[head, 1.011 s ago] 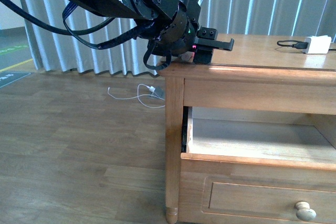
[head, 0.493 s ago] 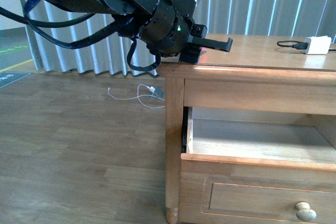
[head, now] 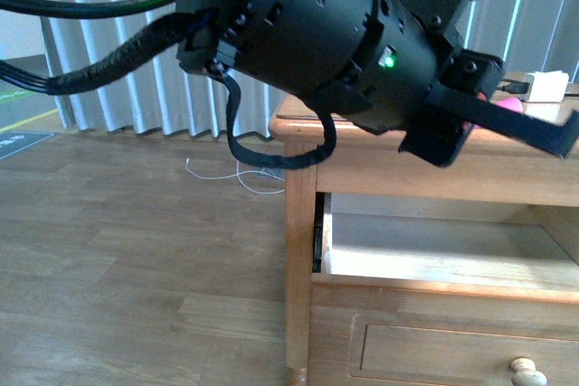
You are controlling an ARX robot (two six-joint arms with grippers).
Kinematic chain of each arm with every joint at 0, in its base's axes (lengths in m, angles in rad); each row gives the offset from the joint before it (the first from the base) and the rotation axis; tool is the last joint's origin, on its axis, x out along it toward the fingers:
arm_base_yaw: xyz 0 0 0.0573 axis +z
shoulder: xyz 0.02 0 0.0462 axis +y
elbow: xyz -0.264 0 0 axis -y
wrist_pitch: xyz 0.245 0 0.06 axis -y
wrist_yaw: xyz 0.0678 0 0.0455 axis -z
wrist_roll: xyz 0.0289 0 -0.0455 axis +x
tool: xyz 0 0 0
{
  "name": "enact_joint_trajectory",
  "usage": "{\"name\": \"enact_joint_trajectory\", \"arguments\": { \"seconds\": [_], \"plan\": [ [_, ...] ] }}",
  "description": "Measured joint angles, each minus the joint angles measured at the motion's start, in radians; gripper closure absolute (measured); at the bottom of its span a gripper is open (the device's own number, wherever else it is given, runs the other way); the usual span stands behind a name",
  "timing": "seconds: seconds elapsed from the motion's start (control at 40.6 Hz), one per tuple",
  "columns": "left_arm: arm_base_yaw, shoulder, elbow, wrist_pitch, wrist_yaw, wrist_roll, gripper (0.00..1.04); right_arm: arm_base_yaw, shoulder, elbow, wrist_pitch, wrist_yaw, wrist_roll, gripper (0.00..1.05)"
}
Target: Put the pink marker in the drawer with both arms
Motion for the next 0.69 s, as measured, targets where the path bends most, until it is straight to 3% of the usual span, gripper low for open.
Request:
{"name": "enact_joint_trajectory", "arguments": {
  "seconds": [0.69],
  "plan": [
    [-0.008,0.384,0.215,-0.011,-0.14,-0.024,0.9,0.0,0.0,0.0,0.0,0.0,0.0,0.09]
  ]
}}
